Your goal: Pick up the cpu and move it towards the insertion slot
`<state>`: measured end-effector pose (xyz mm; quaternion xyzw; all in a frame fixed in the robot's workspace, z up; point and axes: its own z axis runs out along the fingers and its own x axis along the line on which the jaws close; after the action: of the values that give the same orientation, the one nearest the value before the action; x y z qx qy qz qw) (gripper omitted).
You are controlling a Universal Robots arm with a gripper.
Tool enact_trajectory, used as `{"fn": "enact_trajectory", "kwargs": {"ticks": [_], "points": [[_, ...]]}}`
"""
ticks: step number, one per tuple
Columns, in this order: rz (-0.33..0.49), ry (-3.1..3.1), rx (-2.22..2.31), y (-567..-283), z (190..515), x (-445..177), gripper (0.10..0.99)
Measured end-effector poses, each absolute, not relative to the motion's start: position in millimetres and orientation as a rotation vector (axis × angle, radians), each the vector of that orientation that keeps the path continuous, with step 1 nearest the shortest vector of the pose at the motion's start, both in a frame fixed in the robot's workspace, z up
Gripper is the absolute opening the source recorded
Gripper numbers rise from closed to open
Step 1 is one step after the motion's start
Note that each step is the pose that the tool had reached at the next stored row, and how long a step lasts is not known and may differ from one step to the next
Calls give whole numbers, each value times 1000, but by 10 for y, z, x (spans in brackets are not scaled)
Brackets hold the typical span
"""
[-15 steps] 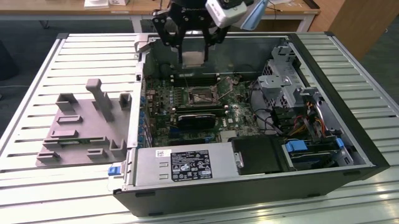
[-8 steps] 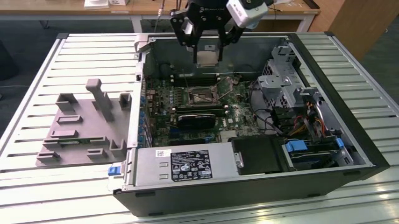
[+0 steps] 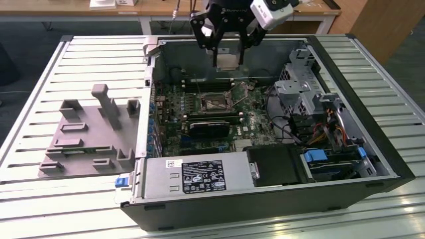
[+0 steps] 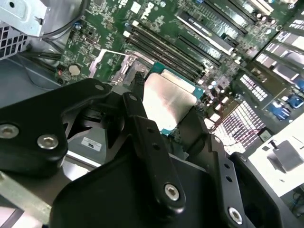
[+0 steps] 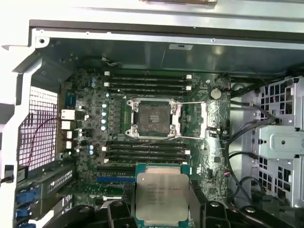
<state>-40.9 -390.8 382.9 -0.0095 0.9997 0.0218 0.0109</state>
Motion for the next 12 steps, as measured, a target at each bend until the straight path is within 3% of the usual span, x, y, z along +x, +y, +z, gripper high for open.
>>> {"fn": "enact_trajectory", "kwargs": {"ticks": [12], "points": [[68, 3119, -30, -3667, 3779, -372, 537]]}}
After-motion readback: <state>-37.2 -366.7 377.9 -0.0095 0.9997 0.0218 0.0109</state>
